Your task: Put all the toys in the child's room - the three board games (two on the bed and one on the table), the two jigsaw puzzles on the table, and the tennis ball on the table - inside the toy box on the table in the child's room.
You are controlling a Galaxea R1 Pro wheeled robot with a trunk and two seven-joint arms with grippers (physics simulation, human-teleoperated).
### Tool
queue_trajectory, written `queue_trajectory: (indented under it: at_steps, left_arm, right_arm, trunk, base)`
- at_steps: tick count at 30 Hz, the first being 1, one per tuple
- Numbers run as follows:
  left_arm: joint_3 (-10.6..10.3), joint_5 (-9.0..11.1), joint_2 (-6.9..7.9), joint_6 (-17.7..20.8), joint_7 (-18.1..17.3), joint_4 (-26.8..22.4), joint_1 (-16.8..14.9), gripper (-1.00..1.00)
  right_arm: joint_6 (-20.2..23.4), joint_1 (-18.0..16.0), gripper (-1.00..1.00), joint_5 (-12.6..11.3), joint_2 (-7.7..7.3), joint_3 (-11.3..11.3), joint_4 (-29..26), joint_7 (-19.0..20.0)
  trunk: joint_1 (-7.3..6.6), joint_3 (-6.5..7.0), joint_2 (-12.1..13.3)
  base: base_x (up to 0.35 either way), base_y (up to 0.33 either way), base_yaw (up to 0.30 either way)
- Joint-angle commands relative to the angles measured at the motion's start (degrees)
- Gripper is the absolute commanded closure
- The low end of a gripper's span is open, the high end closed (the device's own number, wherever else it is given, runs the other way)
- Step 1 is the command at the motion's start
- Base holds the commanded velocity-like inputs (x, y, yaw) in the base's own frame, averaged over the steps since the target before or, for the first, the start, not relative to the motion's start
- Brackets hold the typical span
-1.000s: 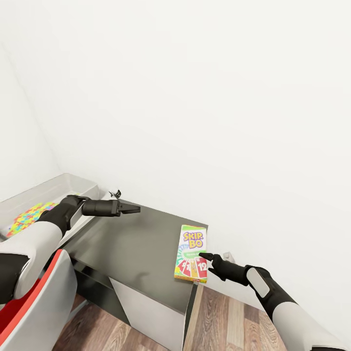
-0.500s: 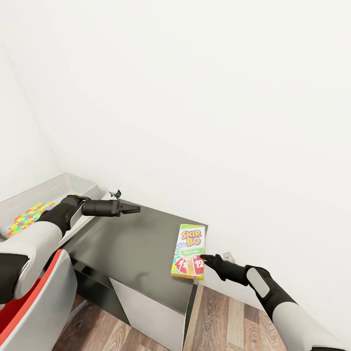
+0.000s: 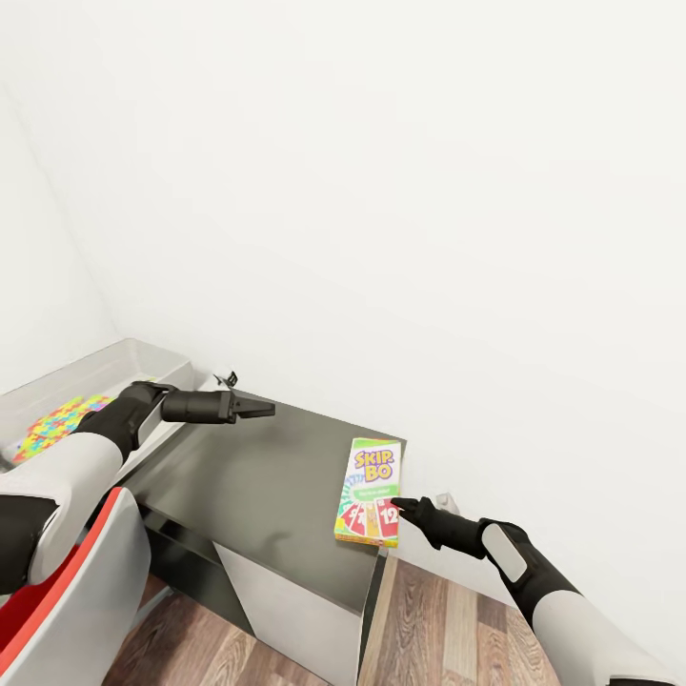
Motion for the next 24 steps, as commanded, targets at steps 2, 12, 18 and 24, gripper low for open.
queue_trajectory:
  at_steps: [2, 12, 18, 24]
  left_arm:
    - [-0.5, 0.5, 0.06, 0.6, -0.1, 0.0, 0.0, -1.0]
    - [-0.5, 0.5, -0.02, 0.6, -0.1, 0.0, 0.0, -1.0]
    - [-0.5, 0.5, -0.03, 0.6, -0.1, 0.0, 0.0, -1.0]
    - [-0.5, 0.5, -0.17, 1.0, -0.1, 0.0, 0.0, -1.0]
  right_arm:
    - [0.4, 0.0, 1.0, -0.1, 0.01, -0.2, 0.0, 0.1]
    - [-0.3, 0.0, 1.0, -0.1, 0.0, -0.2, -0.3, 0.0]
    - [-0.3, 0.0, 1.0, -0.1, 0.0, -0.2, -0.4, 0.0]
    - [-0.1, 0.0, 1.0, -0.1, 0.0, -0.1, -0.4, 0.1]
  trunk:
    - [0.0, -0.06, 0.0]
    - [-0.22, 0.12, 0.4]
    - [-1.54, 1.2, 2.8]
    - [-2.85, 2.27, 5.2]
  base:
    - [0.0, 0.0, 0.0]
    - [0.0, 0.0, 0.0]
    - [0.0, 0.0, 0.0]
    - [0.0, 0.0, 0.0]
